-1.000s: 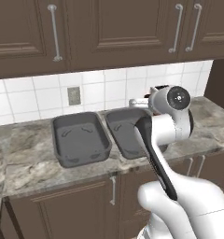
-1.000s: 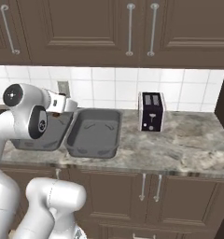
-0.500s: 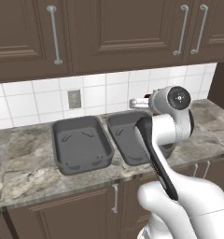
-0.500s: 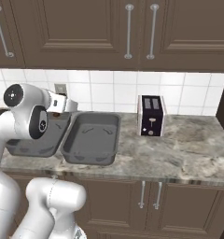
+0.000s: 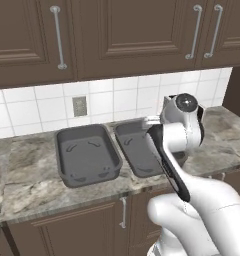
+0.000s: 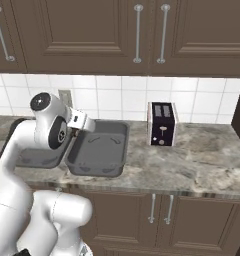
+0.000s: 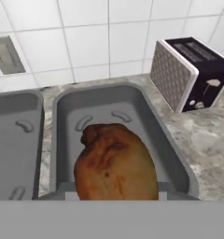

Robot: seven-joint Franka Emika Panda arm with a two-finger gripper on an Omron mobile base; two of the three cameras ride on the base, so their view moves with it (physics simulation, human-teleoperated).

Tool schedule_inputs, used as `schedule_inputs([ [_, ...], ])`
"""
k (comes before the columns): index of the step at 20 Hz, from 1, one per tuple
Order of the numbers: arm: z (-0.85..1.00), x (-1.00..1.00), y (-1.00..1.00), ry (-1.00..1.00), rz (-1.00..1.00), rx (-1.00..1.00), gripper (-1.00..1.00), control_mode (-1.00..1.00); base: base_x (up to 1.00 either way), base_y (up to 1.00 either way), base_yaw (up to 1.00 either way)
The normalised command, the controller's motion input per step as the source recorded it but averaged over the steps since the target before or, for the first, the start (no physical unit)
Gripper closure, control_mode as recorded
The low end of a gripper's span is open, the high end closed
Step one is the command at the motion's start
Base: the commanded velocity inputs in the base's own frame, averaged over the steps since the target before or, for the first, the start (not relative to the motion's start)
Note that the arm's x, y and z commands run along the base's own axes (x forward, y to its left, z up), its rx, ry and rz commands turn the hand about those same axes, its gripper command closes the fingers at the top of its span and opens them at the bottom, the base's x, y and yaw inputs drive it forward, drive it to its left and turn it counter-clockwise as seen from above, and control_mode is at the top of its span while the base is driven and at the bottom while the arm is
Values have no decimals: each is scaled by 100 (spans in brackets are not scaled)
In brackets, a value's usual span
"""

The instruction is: Place one eggplant and one chicken drumstick in each tupperware on the nearby counter, to pack two identical lunches.

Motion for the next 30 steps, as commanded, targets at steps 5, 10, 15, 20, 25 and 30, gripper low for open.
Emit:
schedule_inputs([
  [5, -90, 51, 0, 31, 1, 1, 100, -100, 0, 0, 0],
  [10, -65, 64, 0, 33, 2, 5, 100, -100, 0, 0, 0],
  [15, -46, 61, 0, 26, 0, 5, 100, -100, 0, 0, 0],
  [20, -43, 56, 0, 19, 0, 1, 100, -100, 0, 0, 0],
  [25, -59, 50, 3, 7, 0, 0, 100, -100, 0, 0, 0],
  [30, -53, 14, 9, -5, 0, 0, 100, -100, 0, 0, 0],
])
